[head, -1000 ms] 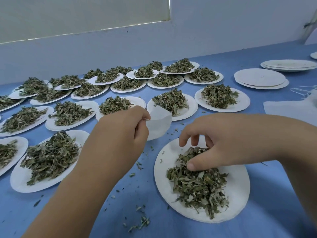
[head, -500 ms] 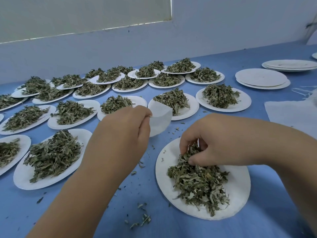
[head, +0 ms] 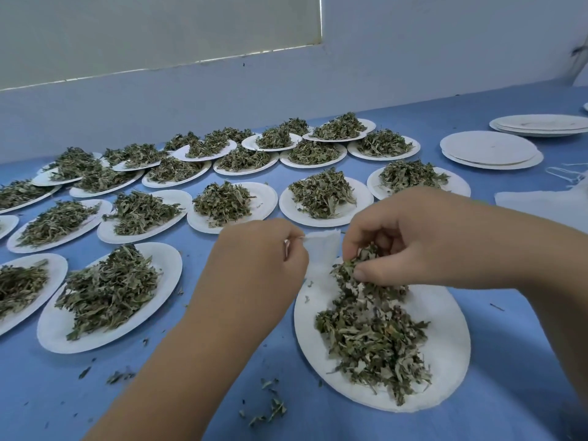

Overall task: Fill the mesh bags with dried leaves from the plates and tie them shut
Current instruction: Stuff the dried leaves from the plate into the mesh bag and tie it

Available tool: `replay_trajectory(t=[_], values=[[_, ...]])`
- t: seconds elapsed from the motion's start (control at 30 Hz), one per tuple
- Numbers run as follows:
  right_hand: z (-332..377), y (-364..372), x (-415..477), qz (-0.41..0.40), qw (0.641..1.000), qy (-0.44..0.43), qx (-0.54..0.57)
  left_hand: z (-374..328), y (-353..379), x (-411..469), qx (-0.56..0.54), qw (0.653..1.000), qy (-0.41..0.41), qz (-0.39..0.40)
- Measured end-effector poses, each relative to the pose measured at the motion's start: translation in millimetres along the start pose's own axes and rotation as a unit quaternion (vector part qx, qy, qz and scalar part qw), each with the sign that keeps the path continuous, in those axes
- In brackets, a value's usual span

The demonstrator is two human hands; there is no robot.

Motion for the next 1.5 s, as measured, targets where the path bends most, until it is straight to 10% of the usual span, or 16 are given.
replay_trajectory(t=[0.73, 1.5], values=[[22, 28, 8, -0.166, 0.984, -0.007, -0.068, -2, 12, -2, -0.136, 0.990, -0.036, 0.004], [22, 34, 14, -0.172, 0.983, -0.034, -0.056, 1, 10, -2, -0.173, 0.984, -0.024, 0.022]])
Point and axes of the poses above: each hand's wrist, its own x-axis towards the middle knuckle, its own y-axis out of the palm, z = x × y, the point moved 1 cm from there along x, towards the middle knuckle, and after that the axes turned 4 degrees about y, right-handed, at the moved point
